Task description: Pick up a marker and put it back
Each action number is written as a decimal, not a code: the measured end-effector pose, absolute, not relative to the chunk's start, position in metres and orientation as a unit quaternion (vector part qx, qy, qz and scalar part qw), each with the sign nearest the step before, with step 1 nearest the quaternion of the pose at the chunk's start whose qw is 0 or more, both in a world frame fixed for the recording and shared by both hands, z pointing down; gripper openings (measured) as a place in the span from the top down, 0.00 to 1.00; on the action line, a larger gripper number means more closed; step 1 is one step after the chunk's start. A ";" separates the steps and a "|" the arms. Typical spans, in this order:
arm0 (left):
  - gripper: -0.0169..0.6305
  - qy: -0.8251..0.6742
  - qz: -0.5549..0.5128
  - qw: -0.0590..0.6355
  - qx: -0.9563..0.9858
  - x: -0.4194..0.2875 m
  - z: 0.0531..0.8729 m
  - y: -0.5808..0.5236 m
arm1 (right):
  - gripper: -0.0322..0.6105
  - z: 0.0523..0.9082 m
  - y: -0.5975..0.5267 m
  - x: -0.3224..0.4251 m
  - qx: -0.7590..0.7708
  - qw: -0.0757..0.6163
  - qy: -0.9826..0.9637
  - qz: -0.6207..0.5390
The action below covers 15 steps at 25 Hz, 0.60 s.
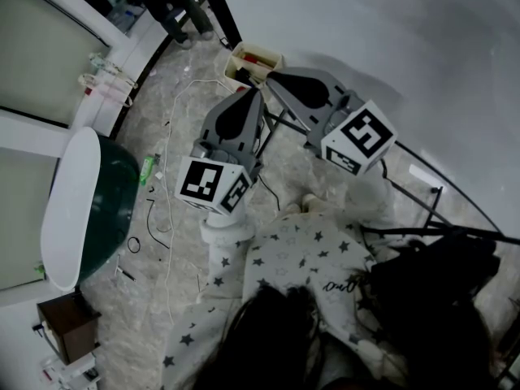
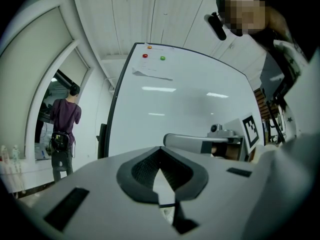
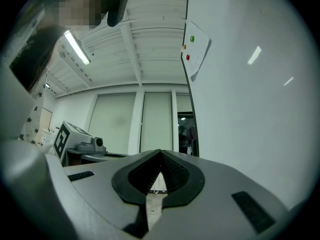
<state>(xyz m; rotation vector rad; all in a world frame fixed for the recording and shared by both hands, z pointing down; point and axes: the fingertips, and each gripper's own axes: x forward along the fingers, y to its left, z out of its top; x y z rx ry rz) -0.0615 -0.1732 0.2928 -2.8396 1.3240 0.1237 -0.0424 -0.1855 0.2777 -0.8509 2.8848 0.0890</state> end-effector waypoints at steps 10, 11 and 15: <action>0.97 0.423 0.033 0.004 -0.906 -0.061 0.290 -0.162 | 0.94 0.281 -0.177 -0.044 -0.270 0.062 0.961 0.022; 0.97 0.422 0.032 0.004 -0.906 -0.060 0.290 -0.161 | 0.94 0.281 -0.176 -0.044 -0.269 0.063 0.961 0.020; 0.97 0.421 0.033 0.004 -0.906 -0.059 0.291 -0.159 | 0.94 0.282 -0.173 -0.043 -0.266 0.063 0.962 0.015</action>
